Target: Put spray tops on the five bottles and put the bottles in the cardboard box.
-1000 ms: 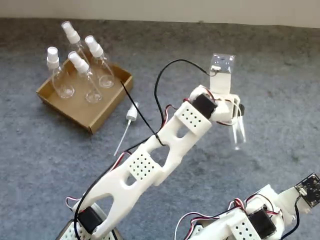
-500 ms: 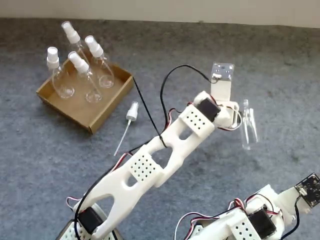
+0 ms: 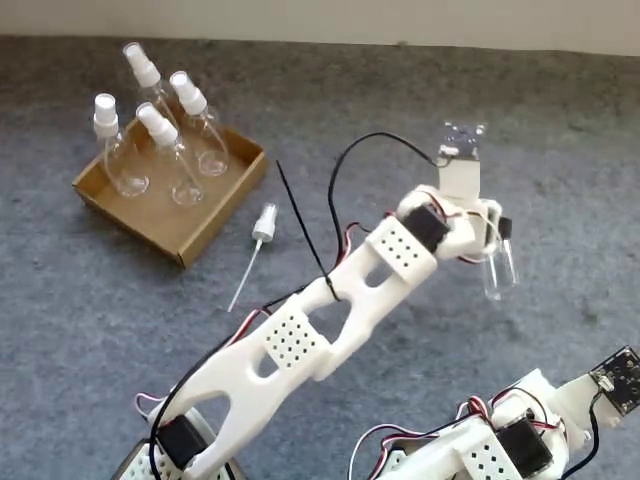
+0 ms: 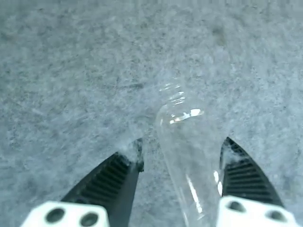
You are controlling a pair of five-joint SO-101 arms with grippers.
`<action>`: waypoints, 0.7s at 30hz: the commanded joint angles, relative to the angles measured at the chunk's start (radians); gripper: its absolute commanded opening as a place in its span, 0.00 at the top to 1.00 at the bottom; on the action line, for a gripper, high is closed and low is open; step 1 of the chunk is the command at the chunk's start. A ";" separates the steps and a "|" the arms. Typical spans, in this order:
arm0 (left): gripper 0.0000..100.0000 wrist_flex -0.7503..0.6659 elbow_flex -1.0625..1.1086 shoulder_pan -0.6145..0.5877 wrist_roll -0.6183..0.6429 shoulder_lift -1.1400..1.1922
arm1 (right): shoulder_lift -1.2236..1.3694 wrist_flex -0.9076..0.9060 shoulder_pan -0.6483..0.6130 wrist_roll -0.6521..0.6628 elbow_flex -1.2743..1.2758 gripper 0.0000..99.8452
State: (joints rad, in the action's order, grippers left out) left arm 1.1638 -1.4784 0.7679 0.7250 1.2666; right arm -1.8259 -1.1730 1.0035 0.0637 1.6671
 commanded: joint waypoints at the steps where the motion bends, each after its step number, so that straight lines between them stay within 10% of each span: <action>1: 0.79 -0.080 -0.008 0.038 0.012 -0.012 | -0.013 -0.007 0.015 0.000 0.120 1.00; 21: 0.79 -0.279 -0.015 0.028 0.006 0.188 | -0.013 -0.007 0.015 0.000 0.120 1.00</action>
State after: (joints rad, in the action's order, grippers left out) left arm 0.9030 -1.4768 0.7971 0.7342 1.4553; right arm -1.8259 -1.1730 1.0035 0.0637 1.6671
